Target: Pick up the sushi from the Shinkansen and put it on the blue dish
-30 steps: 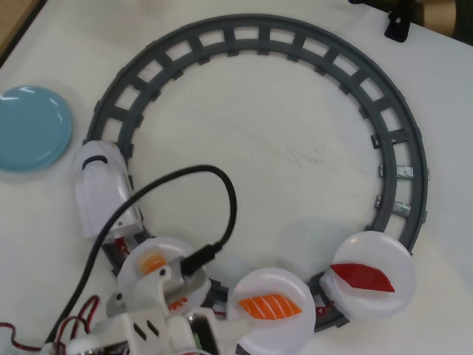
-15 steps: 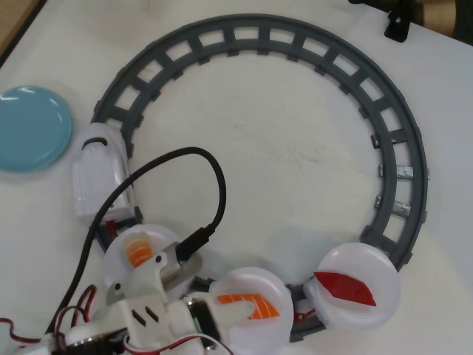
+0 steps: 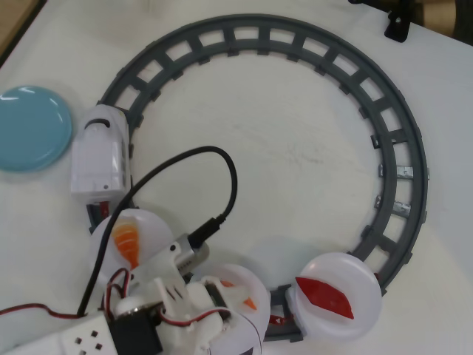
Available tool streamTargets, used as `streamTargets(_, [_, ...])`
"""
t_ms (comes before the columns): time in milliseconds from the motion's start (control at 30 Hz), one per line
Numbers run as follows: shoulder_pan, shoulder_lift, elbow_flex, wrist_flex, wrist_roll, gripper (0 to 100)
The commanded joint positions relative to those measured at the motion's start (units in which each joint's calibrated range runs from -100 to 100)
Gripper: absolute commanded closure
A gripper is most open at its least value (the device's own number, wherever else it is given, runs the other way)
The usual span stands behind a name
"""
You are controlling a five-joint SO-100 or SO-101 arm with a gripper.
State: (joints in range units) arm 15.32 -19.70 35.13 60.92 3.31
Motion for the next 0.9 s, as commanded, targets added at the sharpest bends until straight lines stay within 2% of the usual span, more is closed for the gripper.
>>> streamTargets(0, [-1.77,-0.34,-2.58,-0.33,0.3,79])
streamTargets(233, [-5.73,-0.25,-1.95,0.09,0.3,80])
streamTargets(400, [-6.35,-0.25,-1.86,0.18,0.14,92])
streamTargets(533, [-7.05,-0.92,-2.04,0.35,-0.02,92])
streamTargets(867, [-18.05,-4.9,-15.02,15.55,-0.17,97])
